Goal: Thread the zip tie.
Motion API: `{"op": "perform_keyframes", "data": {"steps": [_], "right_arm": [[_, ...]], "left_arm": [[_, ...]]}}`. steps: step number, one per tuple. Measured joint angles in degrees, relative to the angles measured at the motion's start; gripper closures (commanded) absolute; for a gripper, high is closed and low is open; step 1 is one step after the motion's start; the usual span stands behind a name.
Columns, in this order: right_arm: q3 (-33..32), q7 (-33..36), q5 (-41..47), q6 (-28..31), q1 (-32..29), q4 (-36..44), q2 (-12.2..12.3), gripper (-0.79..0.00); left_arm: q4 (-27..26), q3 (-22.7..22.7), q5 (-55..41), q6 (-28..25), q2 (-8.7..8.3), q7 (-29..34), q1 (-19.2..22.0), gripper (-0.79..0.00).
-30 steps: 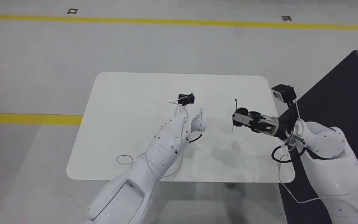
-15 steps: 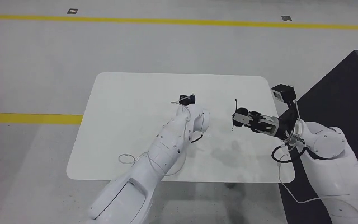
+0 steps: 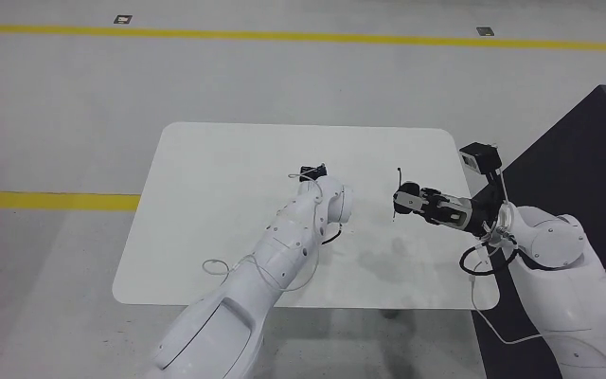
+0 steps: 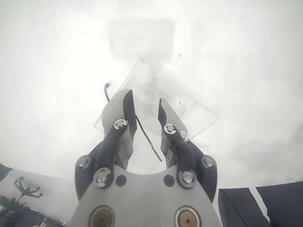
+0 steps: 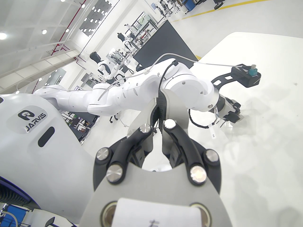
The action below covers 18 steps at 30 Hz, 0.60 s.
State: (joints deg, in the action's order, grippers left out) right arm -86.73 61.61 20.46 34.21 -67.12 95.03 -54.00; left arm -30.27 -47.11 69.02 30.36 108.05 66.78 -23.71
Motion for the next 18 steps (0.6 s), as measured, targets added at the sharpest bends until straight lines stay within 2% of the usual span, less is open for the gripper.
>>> {"op": "perform_keyframes", "data": {"steps": [9,13,18], "right_arm": [[0.00,0.00,0.00,0.00,0.00,0.00,0.00,0.000],[0.00,0.00,0.00,0.00,0.00,0.00,0.00,0.000],[0.00,0.00,0.00,0.00,0.00,0.00,0.00,0.000]], "left_arm": [[0.45,-0.45,-0.96,-0.10,0.93,-1.40,0.85,-0.206],[-0.59,-0.99,-1.82,2.32,1.38,-0.38,1.21,-0.203],[-2.15,-1.68,-2.13,5.48,1.67,0.56,1.51,-0.154]]}}
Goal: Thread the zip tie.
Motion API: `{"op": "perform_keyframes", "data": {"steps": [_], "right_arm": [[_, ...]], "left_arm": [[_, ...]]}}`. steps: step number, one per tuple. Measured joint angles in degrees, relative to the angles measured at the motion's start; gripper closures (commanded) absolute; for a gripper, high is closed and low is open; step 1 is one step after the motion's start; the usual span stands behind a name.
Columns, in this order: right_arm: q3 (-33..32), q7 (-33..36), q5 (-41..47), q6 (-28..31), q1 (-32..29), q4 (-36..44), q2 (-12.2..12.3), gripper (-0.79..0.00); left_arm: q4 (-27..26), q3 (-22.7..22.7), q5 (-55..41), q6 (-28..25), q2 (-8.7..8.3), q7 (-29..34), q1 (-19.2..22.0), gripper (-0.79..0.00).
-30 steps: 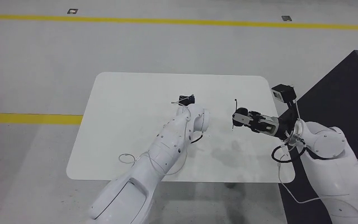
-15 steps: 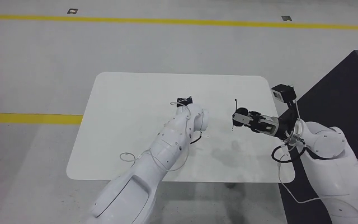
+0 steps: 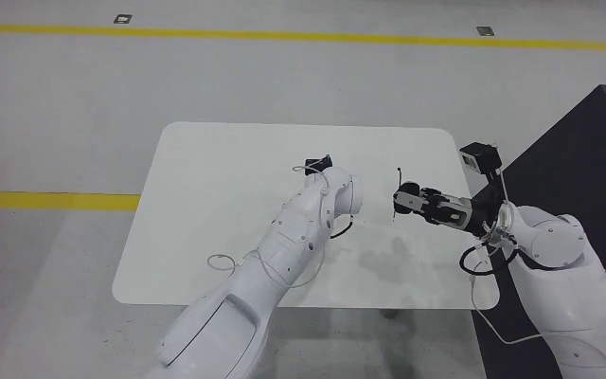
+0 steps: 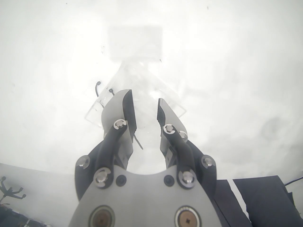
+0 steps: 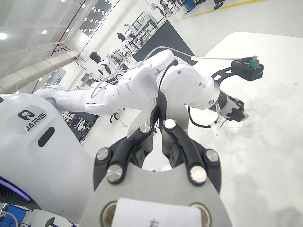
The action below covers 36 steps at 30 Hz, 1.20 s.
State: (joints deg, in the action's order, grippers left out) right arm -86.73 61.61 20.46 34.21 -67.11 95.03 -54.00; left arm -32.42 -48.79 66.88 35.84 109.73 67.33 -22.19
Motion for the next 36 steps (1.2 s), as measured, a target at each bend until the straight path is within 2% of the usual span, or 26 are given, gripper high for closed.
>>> {"op": "perform_keyframes", "data": {"steps": [2,9,24,27,34,36], "right_arm": [[0.00,0.00,0.00,0.00,0.00,0.00,0.00,0.000],[0.00,0.00,0.00,0.00,0.00,0.00,0.00,0.000],[0.00,0.00,0.00,0.00,0.00,0.00,0.00,0.000],[0.00,0.00,0.00,0.00,0.00,0.00,0.00,0.000],[0.00,0.00,0.00,0.00,0.00,0.00,0.00,0.000],[0.00,0.00,0.00,0.00,0.00,0.00,0.00,0.000]], "left_arm": [[0.04,-0.59,0.17,1.72,0.03,-0.51,0.15,0.000],[5.18,-3.78,-1.01,6.44,0.95,-5.31,2.63,0.000],[6.41,-4.11,-1.61,6.58,1.38,-5.70,2.32,0.000],[10.05,-4.54,-3.18,6.88,2.35,-5.72,3.72,0.000],[24.03,-5.49,-9.22,8.37,6.28,-7.24,11.83,0.000],[26.35,-5.36,-11.47,8.91,6.76,-7.78,13.51,0.000]]}}
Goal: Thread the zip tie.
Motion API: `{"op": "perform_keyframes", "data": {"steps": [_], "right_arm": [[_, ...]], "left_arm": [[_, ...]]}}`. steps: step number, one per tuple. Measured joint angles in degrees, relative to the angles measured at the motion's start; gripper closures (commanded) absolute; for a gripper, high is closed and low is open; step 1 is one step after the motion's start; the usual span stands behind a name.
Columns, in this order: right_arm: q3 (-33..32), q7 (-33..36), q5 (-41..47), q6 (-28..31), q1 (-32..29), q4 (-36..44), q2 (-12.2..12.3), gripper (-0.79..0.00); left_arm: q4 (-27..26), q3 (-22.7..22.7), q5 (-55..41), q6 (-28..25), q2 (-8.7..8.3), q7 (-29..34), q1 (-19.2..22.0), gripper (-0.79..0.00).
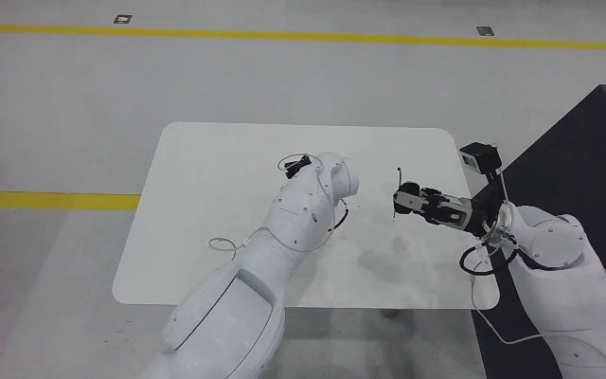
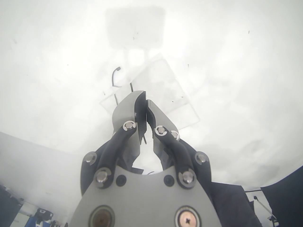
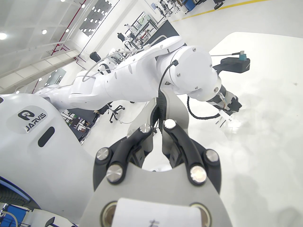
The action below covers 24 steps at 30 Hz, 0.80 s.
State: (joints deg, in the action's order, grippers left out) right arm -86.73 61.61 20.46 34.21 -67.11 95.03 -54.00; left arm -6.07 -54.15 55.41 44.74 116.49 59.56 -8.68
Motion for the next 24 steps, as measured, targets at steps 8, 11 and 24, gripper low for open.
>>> {"op": "perform_keyframes", "data": {"steps": [8,11,24], "right_arm": [[0.00,0.00,0.00,0.00,0.00,0.00,0.00,0.000],[0.00,0.00,0.00,0.00,0.00,0.00,0.00,0.000],[0.00,0.00,0.00,0.00,0.00,0.00,0.00,0.000]], "left_arm": [[5.43,2.53,-7.96,2.73,0.77,-2.73,2.94,0.000],[6.13,3.68,-9.68,2.84,0.95,-2.83,2.71,0.000],[6.07,6.42,-11.28,1.62,1.05,-1.63,1.61,-0.185]]}}
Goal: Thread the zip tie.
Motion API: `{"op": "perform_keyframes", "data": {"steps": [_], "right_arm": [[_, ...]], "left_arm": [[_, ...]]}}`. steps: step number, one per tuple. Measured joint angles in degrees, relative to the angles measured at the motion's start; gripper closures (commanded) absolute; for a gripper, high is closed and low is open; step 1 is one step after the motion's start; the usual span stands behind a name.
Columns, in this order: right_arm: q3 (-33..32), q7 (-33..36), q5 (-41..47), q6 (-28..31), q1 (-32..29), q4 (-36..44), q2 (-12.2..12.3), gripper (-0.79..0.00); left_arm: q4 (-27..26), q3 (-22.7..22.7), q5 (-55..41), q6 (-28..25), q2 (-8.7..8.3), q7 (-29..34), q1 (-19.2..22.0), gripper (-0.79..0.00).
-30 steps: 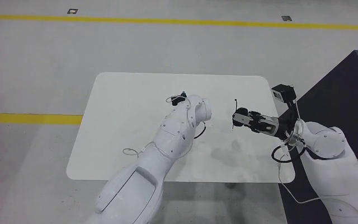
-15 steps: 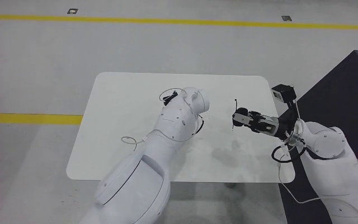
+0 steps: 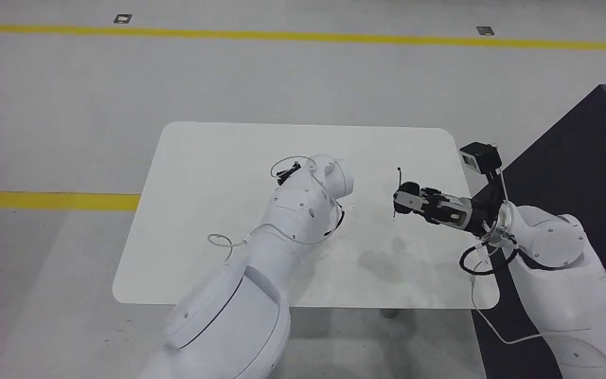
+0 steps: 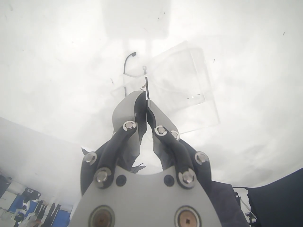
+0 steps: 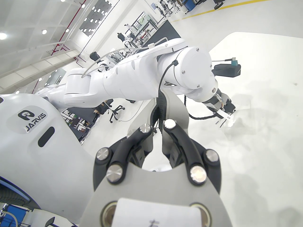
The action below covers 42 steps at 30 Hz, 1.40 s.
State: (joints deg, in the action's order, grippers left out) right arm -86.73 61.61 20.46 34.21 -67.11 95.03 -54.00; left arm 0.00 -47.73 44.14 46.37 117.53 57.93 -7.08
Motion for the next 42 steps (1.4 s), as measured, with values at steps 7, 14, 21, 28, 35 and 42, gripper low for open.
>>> {"op": "perform_keyframes", "data": {"steps": [7,14,21,28,35,42], "right_arm": [[0.00,0.00,0.00,0.00,0.00,0.00,0.00,0.000],[0.00,0.00,0.00,0.00,0.00,0.00,0.00,0.000],[0.00,0.00,0.00,0.00,0.00,0.00,0.00,0.000],[0.00,0.00,0.00,0.00,0.00,0.00,0.00,0.000],[0.00,0.00,0.00,0.00,0.00,0.00,0.00,0.000],[0.00,0.00,0.00,0.00,0.00,0.00,0.00,0.000]], "left_arm": [[-0.05,-0.01,0.48,-0.54,0.11,0.54,-0.03,-0.225],[0.00,0.28,0.42,-0.71,-0.04,0.72,-0.46,-0.215],[0.00,0.81,0.27,-0.34,-0.26,0.34,-1.48,-0.203],[0.00,0.90,0.07,0.12,-0.37,-0.11,-1.65,-0.172],[0.00,0.93,-0.03,0.18,-0.45,-0.18,-1.91,-0.126],[0.00,0.77,-0.35,0.75,-0.70,-0.74,-2.10,-0.080]]}}
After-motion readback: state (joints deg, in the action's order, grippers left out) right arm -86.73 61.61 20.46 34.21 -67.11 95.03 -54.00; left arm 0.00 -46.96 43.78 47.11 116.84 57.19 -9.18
